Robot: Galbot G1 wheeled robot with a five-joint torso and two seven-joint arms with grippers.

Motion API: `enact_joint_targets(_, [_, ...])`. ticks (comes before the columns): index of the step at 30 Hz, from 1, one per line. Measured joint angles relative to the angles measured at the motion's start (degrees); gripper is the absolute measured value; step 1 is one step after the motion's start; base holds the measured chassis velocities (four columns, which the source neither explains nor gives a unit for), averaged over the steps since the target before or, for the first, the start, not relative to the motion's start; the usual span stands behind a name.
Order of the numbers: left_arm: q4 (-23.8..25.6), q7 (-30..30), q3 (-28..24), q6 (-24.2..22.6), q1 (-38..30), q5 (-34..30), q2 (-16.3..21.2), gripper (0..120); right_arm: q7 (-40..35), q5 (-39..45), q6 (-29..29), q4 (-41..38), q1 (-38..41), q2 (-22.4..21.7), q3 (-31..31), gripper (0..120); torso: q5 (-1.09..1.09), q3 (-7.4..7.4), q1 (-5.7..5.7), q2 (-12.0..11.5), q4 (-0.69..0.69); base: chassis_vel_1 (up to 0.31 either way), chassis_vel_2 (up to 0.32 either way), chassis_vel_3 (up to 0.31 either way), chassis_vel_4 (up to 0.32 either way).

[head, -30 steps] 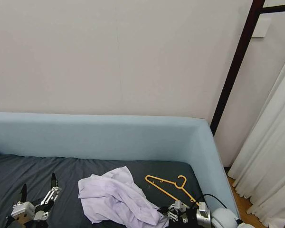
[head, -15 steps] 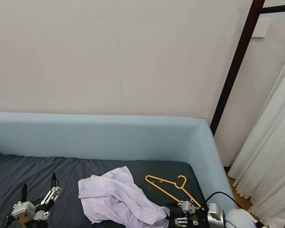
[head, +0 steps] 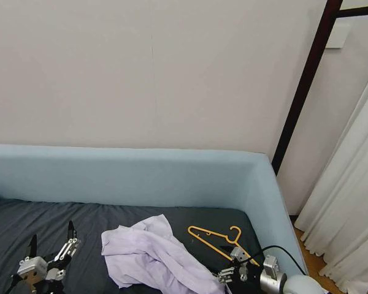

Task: Pick up the clothes from the sofa and hang them on the clothes hanger.

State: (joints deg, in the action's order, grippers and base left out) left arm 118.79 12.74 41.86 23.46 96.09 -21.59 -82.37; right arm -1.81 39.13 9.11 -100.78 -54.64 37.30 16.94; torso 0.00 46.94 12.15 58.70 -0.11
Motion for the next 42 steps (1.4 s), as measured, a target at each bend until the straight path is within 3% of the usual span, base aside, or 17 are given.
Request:
enact_joint_targets(4, [-0.13,0.02,-0.13,0.11,-0.11,-0.02,-0.12,100,-27.54,18.86,15.86,-11.58,2.33,3.25,3.37,100,-0.02,0.00,0.00,0.00,0.03,0.000,0.000,0.000,0.000])
enact_joint_targets(6, [-0.14,0.02,-0.28,0.16,-0.15,-0.02,-0.20,100,-39.96,28.81,20.17,-15.59,3.89,5.74,2.96,100,-0.01,0.00,0.00,0.00,0.05,0.000,0.000,0.000,0.000])
enact_joint_targets(7, [-0.14,0.02,-0.28,0.16,-0.15,-0.02,-0.20,100,-39.96,28.81,20.17,-15.59,3.89,5.74,2.96,100,-0.01,0.00,0.00,0.00,0.05,0.000,0.000,0.000,0.000])
enact_joint_targets(12, [-0.44,0.02,-0.28,0.42,-0.24,-0.05,-0.05,100,-56.63,49.39,23.58,-20.89,4.88,10.12,-1.43,100,-0.02,0.00,0.00,0.00,0.01,0.000,0.000,0.000,0.000])
enact_joint_targets(19, [-0.71,0.02,-0.61,0.53,-0.59,-0.06,-0.05,100,-70.53,54.51,22.32,-14.65,3.91,17.29,-4.49,100,0.00,0.00,0.00,0.00,0.03,0.000,0.000,0.000,0.000])
enact_joint_targets(27, [-1.06,0.04,-0.24,0.51,-1.00,-0.38,0.35,100,-73.66,51.69,19.99,-12.90,-1.40,20.11,-5.93,100,-0.01,0.00,-0.01,0.00,0.01,0.000,0.000,0.000,0.000])
enact_joint_targets(42, [-0.87,0.08,-0.14,0.94,-0.44,-0.22,-0.21,100,-70.86,49.41,20.02,-12.82,-4.49,20.04,-6.41,100,0.00,0.00,0.00,0.00,0.02,0.000,0.000,0.000,0.000])
